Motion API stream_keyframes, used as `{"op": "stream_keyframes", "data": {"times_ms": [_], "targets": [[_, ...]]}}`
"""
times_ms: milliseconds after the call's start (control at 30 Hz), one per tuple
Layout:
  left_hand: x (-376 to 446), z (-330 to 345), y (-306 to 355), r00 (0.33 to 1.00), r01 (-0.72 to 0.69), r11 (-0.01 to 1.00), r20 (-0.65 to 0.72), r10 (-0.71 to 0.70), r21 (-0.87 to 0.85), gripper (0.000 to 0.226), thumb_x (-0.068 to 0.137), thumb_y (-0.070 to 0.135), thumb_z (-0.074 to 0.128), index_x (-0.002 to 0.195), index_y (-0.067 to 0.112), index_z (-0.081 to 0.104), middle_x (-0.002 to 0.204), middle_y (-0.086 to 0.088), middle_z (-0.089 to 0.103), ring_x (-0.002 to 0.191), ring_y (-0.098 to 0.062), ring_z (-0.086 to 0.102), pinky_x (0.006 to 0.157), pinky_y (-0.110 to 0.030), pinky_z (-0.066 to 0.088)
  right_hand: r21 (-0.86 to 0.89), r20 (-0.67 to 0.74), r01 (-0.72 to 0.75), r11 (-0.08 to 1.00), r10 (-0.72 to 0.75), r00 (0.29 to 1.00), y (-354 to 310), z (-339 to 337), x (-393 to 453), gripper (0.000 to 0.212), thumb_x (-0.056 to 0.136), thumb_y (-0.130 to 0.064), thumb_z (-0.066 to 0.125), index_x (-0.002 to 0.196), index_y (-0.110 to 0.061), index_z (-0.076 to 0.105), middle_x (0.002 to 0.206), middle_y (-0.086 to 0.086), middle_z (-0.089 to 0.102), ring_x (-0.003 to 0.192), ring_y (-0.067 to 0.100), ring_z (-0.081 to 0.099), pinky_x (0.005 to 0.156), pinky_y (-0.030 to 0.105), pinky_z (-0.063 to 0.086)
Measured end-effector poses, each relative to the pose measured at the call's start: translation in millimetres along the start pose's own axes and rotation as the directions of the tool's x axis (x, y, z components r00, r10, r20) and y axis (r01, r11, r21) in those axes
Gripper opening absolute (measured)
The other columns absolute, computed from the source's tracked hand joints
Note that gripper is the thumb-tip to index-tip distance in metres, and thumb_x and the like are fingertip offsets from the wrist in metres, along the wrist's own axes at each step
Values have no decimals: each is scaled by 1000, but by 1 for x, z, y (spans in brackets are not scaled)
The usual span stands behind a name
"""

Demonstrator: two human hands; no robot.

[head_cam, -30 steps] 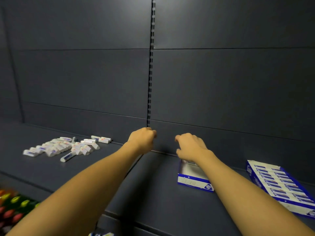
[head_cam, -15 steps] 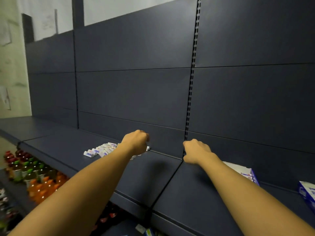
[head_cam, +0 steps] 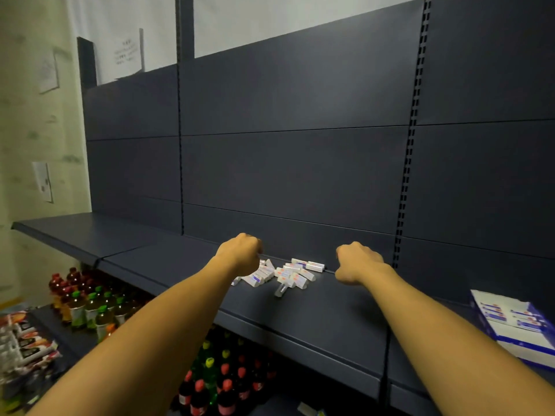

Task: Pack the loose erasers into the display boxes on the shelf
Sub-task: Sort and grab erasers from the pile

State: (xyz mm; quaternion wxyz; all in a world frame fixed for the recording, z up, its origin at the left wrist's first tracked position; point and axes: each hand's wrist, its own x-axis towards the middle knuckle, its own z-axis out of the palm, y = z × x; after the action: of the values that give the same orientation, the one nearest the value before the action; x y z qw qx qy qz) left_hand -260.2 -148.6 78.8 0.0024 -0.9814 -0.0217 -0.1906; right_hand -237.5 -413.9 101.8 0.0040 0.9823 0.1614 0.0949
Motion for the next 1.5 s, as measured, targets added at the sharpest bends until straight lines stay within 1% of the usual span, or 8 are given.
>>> {"op": "stream_keyframes", "data": {"times_ms": [267,367,467,600,933,1200,1367,1500], "targets": [[17,12,-49,999,-46,998,13,47,-38,30,95,9,54,121,15,67,119,-7,68,98,-24,66,81,-34,58,9,-11,-32,999,32,999,-54,7,16,26,89,-20,57,114,-14,62,117,8,60,101,28,61,74,34,44],[30,20,-61,998,-54,998,17,54,-44,28,95,11,56,120,16,68,118,-6,68,97,-24,66,82,-37,59,15,-9,-39,999,39,999,-62,11,30,25,88,-20,57,113,-14,62,115,8,60,92,27,57,73,34,43],[46,30,-72,997,-64,997,39,65,-40,29,95,12,58,121,16,67,117,-6,68,94,-24,67,81,-37,60,27,-7,-55,998,56,998,-68,15,48,26,87,-19,58,112,-15,62,113,7,61,90,26,56,72,34,44],[71,45,-84,994,-92,996,58,93,-21,30,95,10,57,121,17,69,118,-6,68,96,-24,67,80,-35,59,64,0,-76,995,76,997,-70,23,80,30,85,-17,58,115,-16,63,114,6,62,96,27,61,72,33,46],[138,73,-108,987,-134,991,95,132,5,27,90,6,54,104,17,74,107,-7,71,92,-30,67,77,-42,59,98,-8,-80,992,81,997,-72,32,151,29,87,-12,57,115,-17,63,115,7,61,99,28,62,79,37,52],[175,108,-121,972,-191,980,132,196,-46,22,94,15,58,105,19,77,107,-1,73,92,-25,68,80,-39,59,76,10,-72,994,72,997,-83,40,175,35,88,-10,58,120,-21,65,121,6,61,105,28,62,86,39,54],[195,129,-127,941,-265,958,188,281,-107,17,94,24,68,107,20,78,109,1,74,95,-20,68,86,-38,59,89,-8,-94,992,95,995,-91,39,184,34,88,-11,59,119,-21,66,119,5,62,103,28,62,82,37,54],[210,143,-130,895,-343,926,244,373,-159,21,91,30,73,110,21,77,109,2,74,99,-18,67,89,-37,58,94,-5,-119,988,120,993,-96,41,190,33,86,-11,59,116,-22,67,118,5,62,102,27,62,87,41,56]]}}
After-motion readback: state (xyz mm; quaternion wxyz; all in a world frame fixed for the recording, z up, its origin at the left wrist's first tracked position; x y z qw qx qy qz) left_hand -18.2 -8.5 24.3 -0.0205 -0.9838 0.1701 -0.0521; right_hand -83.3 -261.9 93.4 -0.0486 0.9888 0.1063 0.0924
